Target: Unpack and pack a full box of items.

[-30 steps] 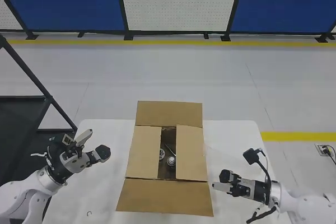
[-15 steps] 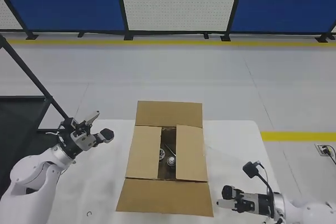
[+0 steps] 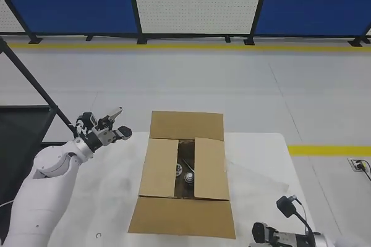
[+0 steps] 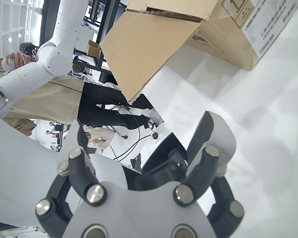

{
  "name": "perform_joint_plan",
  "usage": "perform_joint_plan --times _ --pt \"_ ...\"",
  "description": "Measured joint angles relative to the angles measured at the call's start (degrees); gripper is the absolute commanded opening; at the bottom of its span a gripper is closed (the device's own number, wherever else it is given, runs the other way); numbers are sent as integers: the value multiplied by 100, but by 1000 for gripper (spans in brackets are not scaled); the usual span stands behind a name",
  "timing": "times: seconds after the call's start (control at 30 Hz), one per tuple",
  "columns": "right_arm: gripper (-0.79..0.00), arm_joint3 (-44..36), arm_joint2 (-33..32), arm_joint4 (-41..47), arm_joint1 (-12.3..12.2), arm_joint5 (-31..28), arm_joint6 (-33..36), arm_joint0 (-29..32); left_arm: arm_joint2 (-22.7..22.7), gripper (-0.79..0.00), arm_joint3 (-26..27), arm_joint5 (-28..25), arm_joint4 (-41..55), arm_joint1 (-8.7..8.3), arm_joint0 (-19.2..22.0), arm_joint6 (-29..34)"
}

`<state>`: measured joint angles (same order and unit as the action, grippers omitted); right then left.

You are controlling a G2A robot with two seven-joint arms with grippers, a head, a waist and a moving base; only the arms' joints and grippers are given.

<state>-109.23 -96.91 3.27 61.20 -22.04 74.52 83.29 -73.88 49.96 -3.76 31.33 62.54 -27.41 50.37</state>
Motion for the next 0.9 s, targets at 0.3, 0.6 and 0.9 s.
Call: perform_joint_plan --times 0.3,0.6,0.9 --pt "0 5 1 1 1 0 3 -4 -2 0 -1 4 9 -1 1 8" --pt "0 -85 108 -70 -15 29 -145 12 21 0 15 -332 -108 -7 -85 211" --pt "0 -52 106 83 -95 -57 -86 166 701 0 -1297 -1035 -648 275 774 -84"
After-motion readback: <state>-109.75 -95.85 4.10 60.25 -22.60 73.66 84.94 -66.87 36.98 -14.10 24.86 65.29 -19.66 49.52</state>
